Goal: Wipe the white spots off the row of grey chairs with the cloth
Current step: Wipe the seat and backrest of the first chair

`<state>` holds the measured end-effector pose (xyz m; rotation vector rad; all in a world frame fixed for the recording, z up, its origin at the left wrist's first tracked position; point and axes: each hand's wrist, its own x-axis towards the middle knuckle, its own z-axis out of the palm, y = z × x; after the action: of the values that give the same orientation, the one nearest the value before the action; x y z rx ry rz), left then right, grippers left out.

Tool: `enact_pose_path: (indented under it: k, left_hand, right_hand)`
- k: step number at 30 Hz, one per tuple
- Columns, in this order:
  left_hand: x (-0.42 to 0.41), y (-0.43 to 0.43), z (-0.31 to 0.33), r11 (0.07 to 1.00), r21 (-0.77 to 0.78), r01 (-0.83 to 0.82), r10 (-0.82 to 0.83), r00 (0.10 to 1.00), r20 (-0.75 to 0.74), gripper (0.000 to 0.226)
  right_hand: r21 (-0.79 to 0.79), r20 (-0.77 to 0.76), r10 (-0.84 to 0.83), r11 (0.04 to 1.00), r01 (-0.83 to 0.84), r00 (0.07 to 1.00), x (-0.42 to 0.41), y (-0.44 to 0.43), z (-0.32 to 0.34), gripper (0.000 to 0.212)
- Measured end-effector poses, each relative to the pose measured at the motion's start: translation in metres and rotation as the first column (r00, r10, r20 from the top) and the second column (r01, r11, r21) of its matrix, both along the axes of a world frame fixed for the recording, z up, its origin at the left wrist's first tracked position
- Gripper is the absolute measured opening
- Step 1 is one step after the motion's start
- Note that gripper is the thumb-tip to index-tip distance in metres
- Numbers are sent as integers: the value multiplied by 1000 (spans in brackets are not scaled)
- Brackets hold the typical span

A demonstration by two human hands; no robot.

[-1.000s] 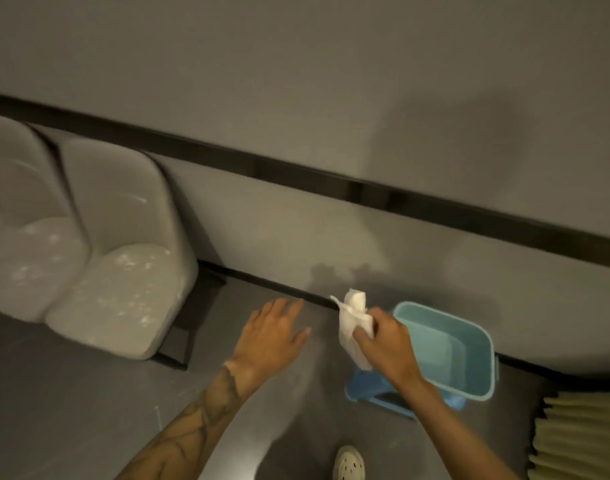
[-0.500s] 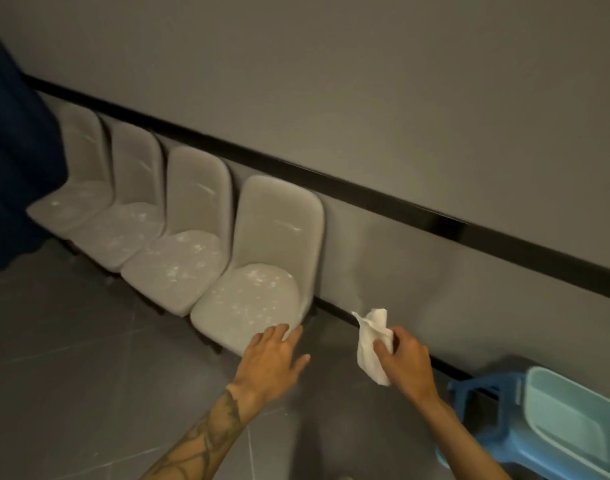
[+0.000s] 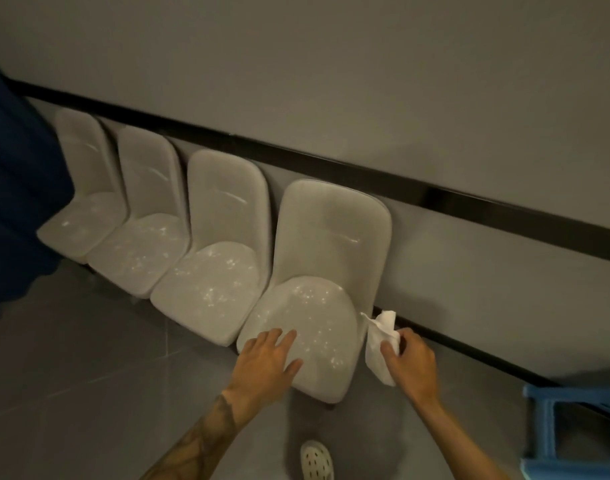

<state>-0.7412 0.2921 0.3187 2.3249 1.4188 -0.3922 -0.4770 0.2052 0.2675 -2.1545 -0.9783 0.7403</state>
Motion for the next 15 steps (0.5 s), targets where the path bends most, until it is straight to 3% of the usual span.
enact_pose_path:
  k: [9, 15]
  left_hand:
    - [-40, 128, -48, 992, -75, 99, -96, 995, 35, 67]
    - [-65, 203, -113, 953, -131, 274, -269, 962, 57, 68]
  right_hand:
    - [-55, 5, -155, 986, 155, 988, -49, 75, -19, 21]
    - [-122, 18, -344, 931, 343, 939, -95, 106, -59, 16]
